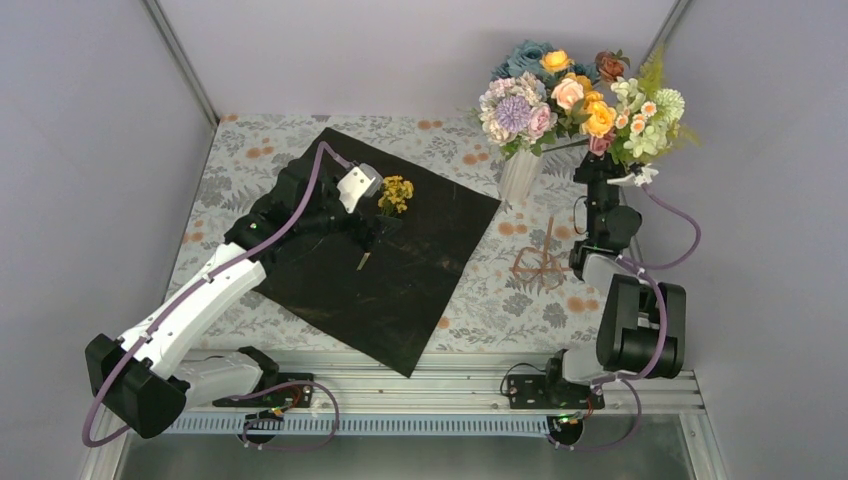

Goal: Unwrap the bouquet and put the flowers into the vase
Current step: Insert the fake flower into the vase.

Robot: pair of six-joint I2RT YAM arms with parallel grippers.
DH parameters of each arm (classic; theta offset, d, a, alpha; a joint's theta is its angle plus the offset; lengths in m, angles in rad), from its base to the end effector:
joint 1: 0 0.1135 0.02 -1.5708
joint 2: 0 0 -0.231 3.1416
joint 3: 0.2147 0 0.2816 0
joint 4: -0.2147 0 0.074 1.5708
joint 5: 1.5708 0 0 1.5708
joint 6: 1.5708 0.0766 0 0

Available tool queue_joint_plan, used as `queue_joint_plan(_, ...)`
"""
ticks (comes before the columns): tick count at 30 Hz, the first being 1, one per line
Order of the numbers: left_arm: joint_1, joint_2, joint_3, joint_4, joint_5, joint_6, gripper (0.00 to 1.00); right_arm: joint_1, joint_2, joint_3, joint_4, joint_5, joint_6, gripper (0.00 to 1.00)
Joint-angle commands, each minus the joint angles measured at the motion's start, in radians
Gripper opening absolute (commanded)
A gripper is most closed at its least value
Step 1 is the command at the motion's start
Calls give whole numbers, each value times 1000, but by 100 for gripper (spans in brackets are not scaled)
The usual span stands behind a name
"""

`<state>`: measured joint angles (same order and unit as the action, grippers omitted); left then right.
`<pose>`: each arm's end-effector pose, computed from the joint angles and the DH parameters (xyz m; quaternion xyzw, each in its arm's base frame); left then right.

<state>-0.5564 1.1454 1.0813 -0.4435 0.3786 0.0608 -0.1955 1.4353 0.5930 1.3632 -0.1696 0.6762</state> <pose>0.2652 -0.1983 0.2956 0.3480 0.7776 -0.2794 0.4429 0.3423 -0.0546 0.2514 0.1444 0.4836 0.2465 0.8274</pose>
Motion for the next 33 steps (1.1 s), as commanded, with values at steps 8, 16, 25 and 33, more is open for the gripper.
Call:
queue_joint_plan(8,3,-6,-16,26,37,15,100,121,64,87,183,256,-161,4)
queue_joint_plan(16,4,3,-19,28,45,15,100,133,125,165,164,313,-226,4)
queue_joint_plan(25,6,5,-15,24,48,20,100,158,82,253,-122,235,-346,4)
queue_joint_plan(33,5,-8,-19,25,57,18,100,163,87,220,-91,215,-365,4)
